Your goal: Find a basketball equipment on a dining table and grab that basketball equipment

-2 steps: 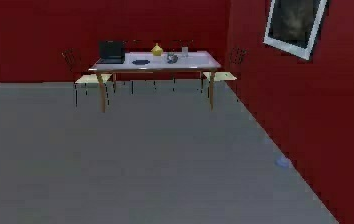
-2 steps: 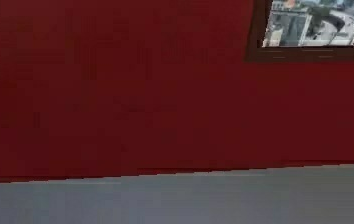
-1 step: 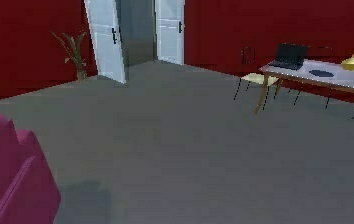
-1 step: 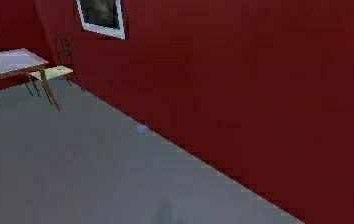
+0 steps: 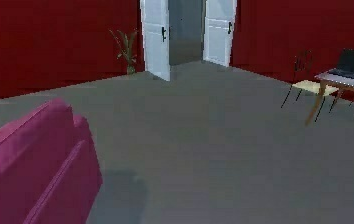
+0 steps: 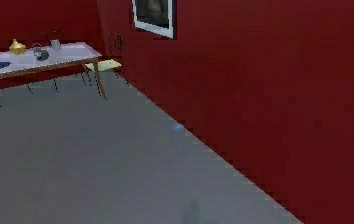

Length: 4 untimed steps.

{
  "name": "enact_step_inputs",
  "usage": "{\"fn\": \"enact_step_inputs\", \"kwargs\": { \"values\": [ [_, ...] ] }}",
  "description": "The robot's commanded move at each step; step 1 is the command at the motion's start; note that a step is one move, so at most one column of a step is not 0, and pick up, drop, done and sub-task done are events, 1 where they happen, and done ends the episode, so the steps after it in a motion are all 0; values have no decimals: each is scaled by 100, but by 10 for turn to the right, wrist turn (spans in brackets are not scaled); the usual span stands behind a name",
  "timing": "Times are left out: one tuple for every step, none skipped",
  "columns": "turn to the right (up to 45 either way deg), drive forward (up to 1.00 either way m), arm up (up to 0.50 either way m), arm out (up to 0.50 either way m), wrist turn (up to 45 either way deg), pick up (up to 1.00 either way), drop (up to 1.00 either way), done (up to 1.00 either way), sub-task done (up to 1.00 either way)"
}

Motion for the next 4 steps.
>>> {"fn": "enact_step_inputs", "kwargs": {
  "values": [
    [0,100,0,0,0,0,0,0,0],
    [0,40,0,0,0,0,0,0,0],
    [-330,0,0,0,0,0,0,0,0],
    [0,65,0,0,0,0,0,0,0]
  ]
}}
